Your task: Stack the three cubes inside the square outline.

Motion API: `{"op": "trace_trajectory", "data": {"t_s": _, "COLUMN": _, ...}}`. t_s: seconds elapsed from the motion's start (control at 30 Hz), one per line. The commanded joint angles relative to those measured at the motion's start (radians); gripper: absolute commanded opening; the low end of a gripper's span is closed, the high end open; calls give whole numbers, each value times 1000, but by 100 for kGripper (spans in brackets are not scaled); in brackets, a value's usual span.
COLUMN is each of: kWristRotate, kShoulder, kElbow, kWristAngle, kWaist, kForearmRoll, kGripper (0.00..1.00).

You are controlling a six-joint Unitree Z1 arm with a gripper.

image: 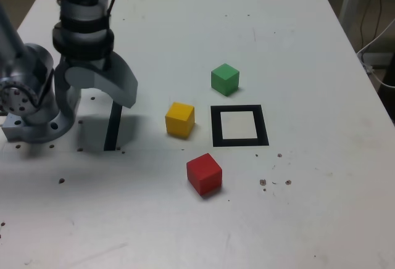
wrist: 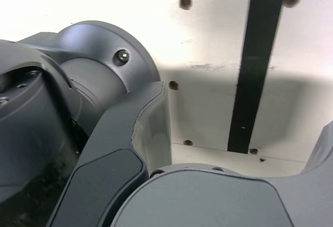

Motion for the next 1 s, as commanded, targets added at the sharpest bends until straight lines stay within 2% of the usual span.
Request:
{"op": "trace_trajectory", "data": {"t_s": 0.0, "kWristRotate": 8, "kShoulder": 10, "kElbow": -10, "kWristAngle": 0, "kWaist": 1, "kForearmRoll": 8, "kGripper": 100}}
{"op": "trace_trajectory", "data": {"t_s": 0.43, "kWristRotate": 20, "kShoulder": 5, "kElbow": -26, "kWristAngle": -4, "kWaist": -1, "kForearmRoll": 14, "kGripper": 100}}
{"op": "trace_trajectory", "data": {"t_s": 0.67, "kWristRotate": 14, "kShoulder": -1, "kElbow": -65, "kWristAngle": -18, "kWaist": -41, "kForearmRoll": 29, "kGripper": 100}}
{"op": "trace_trajectory", "data": {"t_s": 0.8, "kWristRotate": -26, "kShoulder": 8, "kElbow": -116, "kWristAngle": -29, "kWaist": -95, "kForearmRoll": 58, "kGripper": 100}}
{"op": "trace_trajectory", "data": {"t_s": 0.97, "kWristRotate": -143, "kShoulder": 38, "kElbow": -182, "kWristAngle": -59, "kWaist": -186, "kForearmRoll": 89, "kGripper": 100}}
